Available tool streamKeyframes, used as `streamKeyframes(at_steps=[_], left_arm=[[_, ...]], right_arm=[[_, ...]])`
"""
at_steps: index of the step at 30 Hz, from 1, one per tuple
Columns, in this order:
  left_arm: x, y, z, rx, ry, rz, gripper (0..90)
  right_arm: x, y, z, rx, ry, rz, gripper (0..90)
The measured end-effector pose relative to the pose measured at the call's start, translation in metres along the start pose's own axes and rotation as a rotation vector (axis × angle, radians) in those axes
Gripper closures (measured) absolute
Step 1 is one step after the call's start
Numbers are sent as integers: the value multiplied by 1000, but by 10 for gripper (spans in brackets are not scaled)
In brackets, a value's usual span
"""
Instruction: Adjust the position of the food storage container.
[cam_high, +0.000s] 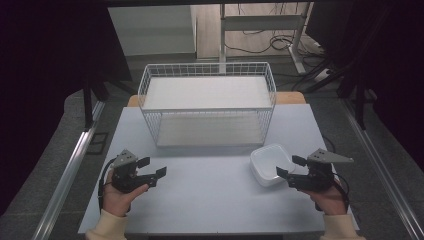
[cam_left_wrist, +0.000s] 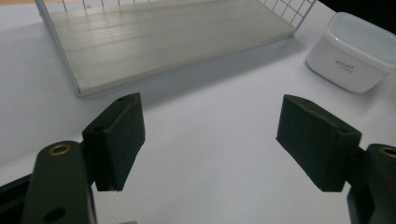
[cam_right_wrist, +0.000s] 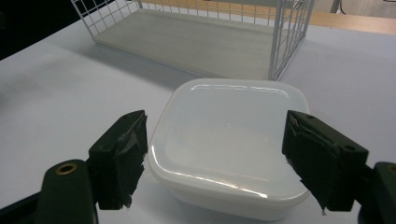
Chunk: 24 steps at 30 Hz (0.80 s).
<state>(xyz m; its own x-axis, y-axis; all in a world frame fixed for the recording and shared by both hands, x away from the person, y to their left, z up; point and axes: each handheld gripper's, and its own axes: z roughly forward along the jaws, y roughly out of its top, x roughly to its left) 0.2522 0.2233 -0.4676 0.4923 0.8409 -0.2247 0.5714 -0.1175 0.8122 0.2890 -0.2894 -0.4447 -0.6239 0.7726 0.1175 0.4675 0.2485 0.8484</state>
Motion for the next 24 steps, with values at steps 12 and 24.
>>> streamKeyframes(at_steps=[12,24], left_arm=[[-1,0,-2,20,-8,-6,236],[-3,-1,3,47,-15,-1,237]], right_arm=[[5,5,-3,35,1,-25,251],[3,12,-15,59,-40,-3,274]])
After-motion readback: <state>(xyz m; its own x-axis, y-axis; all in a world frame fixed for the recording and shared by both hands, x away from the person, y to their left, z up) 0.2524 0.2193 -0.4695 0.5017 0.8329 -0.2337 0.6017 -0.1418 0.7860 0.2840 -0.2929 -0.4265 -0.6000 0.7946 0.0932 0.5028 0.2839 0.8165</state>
